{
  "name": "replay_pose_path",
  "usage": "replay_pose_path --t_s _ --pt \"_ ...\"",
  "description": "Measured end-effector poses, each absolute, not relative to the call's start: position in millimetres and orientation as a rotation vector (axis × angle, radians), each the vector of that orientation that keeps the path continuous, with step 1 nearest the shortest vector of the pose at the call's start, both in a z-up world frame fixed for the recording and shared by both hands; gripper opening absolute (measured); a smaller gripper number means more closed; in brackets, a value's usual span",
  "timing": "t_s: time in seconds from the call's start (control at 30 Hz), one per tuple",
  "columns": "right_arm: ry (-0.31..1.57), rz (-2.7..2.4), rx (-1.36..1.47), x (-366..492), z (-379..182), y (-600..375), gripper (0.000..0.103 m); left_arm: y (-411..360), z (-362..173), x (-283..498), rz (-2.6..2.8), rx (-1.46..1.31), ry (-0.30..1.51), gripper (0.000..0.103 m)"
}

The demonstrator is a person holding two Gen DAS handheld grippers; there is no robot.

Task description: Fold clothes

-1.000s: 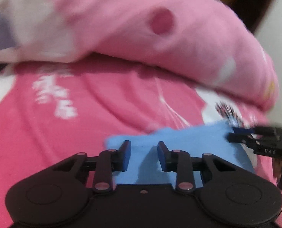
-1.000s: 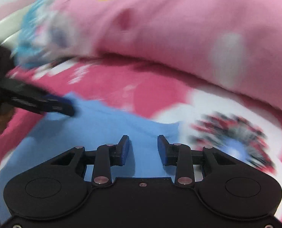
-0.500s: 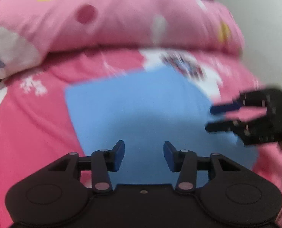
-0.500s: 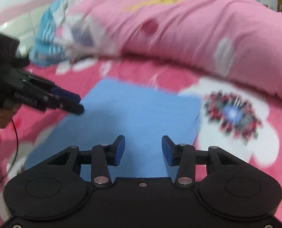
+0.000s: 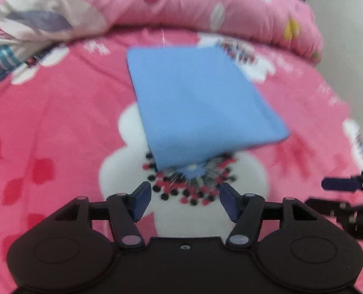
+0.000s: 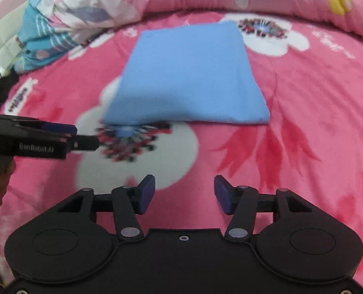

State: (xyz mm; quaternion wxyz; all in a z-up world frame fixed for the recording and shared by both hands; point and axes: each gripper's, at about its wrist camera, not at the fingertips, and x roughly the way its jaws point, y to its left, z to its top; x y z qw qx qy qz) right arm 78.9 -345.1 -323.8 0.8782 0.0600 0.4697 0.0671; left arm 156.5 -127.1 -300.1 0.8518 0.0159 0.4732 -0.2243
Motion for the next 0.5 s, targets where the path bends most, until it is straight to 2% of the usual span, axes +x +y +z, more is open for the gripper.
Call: replay_pose_path --t_s 0.07,0.17,0.2,0.5 --pt "0.947 0.112 0.115 62.2 -280.2 -338.1 0.068 -121.6 -255.3 149.6 -0.497 0.000 0.964 0.069" --pt "0.898 0.079 0.091 43.7 -219.8 -328.1 0.088 -123.2 -200.1 138.8 -0.554 -0.009 0.876 0.086" --pt "0.885 0.071 0.083 41.3 -211.7 -327.1 0.091 -126.2 -184.7 134.0 -0.565 0.003 0.841 0.089" --pt "0.766 0.056 0.014 29.0 -137.4 -334.0 0.093 -159.2 -81.8 90.8 -0.443 0.032 0.659 0.096"
